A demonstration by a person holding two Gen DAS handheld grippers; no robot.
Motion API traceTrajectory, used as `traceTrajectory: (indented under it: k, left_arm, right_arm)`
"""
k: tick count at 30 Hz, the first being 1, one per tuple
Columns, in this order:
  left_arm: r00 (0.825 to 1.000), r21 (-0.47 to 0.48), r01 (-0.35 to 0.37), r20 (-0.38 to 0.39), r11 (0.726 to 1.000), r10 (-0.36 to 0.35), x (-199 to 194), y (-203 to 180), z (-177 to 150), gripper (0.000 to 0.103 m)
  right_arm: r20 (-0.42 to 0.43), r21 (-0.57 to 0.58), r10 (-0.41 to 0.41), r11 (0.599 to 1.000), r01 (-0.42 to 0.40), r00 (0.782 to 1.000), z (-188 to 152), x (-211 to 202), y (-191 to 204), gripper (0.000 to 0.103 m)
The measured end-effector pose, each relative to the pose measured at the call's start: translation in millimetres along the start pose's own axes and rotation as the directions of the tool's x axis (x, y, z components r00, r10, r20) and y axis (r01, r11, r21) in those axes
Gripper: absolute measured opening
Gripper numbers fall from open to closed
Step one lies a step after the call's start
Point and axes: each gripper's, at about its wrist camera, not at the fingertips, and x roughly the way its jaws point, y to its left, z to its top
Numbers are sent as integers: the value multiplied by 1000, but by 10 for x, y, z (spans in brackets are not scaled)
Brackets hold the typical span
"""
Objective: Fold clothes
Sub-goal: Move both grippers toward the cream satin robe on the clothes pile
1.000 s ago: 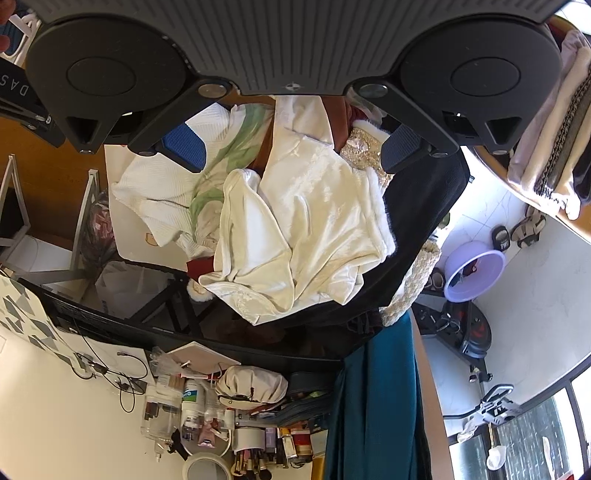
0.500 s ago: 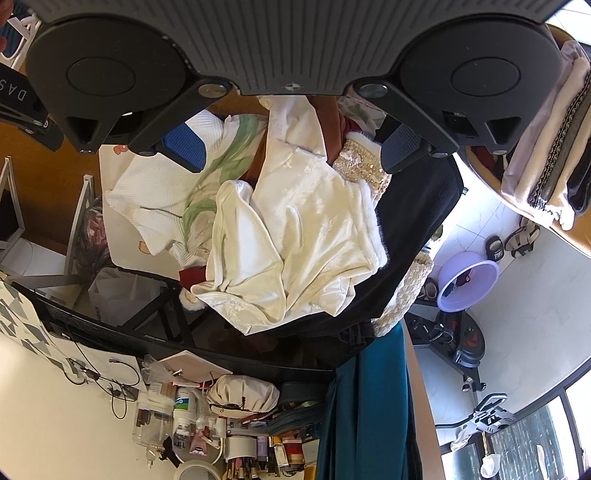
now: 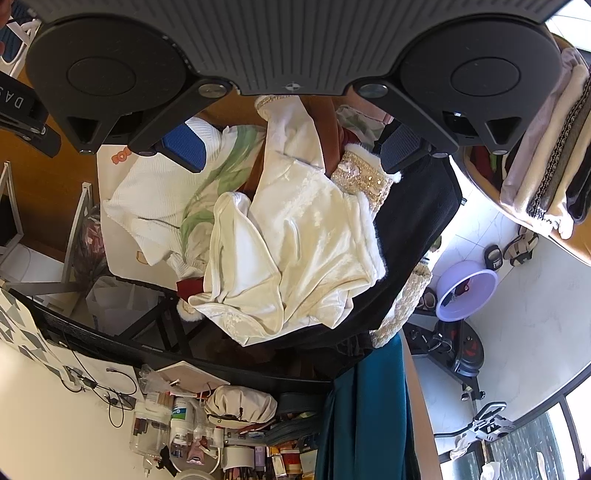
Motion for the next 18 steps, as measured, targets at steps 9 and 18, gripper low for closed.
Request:
traceTrajectory:
  k: [9, 18]
  left_arm:
    - [999, -24, 6, -38, 1000, -7, 53, 65, -27, 103]
    - [999, -31, 1, -54, 1000, -3, 108, 122, -16, 103]
  right_arm:
    - [3, 17, -6, 1000, 6, 1000, -13, 23, 5, 102]
    - [0, 72, 2, 997, -2, 1000, 83, 102, -64, 102]
